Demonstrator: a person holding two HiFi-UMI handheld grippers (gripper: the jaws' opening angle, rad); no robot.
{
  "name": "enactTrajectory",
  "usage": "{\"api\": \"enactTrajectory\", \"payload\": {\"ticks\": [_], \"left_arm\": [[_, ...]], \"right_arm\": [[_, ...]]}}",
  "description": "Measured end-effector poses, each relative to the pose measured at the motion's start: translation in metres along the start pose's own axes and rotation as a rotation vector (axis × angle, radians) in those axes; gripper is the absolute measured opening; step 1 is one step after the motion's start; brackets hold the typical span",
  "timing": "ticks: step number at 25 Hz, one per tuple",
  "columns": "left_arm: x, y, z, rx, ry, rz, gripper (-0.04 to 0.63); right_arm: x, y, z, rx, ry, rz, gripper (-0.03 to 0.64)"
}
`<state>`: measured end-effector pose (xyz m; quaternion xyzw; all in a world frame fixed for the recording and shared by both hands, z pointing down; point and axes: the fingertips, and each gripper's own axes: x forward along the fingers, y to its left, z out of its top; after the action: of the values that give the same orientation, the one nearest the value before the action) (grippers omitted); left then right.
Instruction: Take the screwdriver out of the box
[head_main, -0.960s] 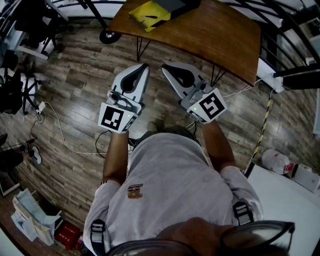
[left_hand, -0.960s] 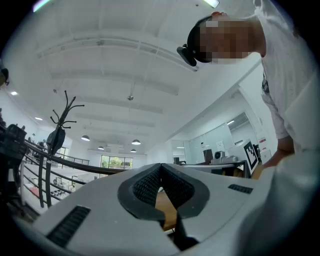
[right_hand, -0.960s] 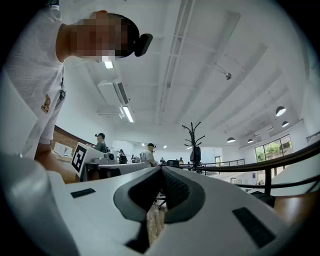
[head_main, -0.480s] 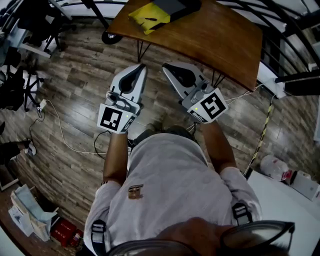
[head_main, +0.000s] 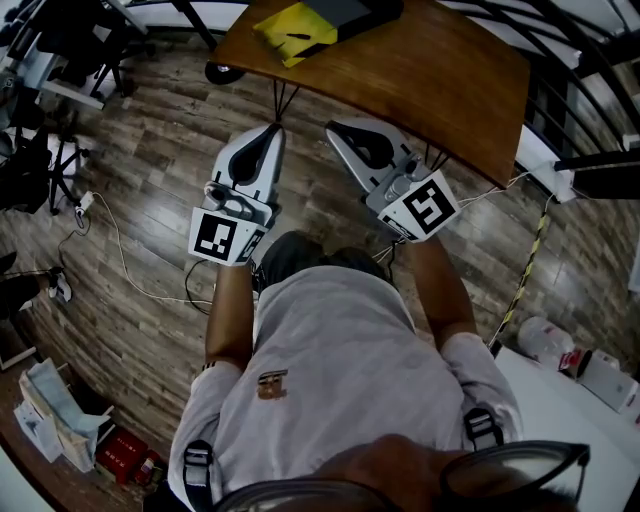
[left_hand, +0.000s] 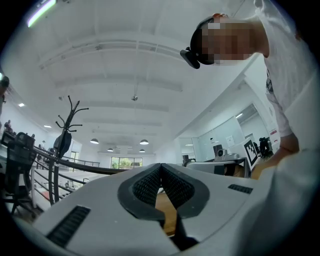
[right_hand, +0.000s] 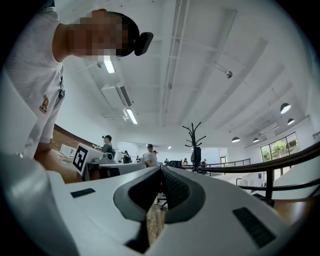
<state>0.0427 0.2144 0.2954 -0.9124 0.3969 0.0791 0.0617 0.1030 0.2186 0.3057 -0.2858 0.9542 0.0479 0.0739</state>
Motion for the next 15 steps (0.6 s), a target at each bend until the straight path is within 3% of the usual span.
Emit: {"api": "enactTrajectory", "payload": {"ticks": [15], "left_arm": [[0.047,0.061,-0.022,0.005,-0.019,0.006,0.018]], "right_arm": [[0.044,-0.06,-0.025,-0.033,0.037,0.003,0.031]]}}
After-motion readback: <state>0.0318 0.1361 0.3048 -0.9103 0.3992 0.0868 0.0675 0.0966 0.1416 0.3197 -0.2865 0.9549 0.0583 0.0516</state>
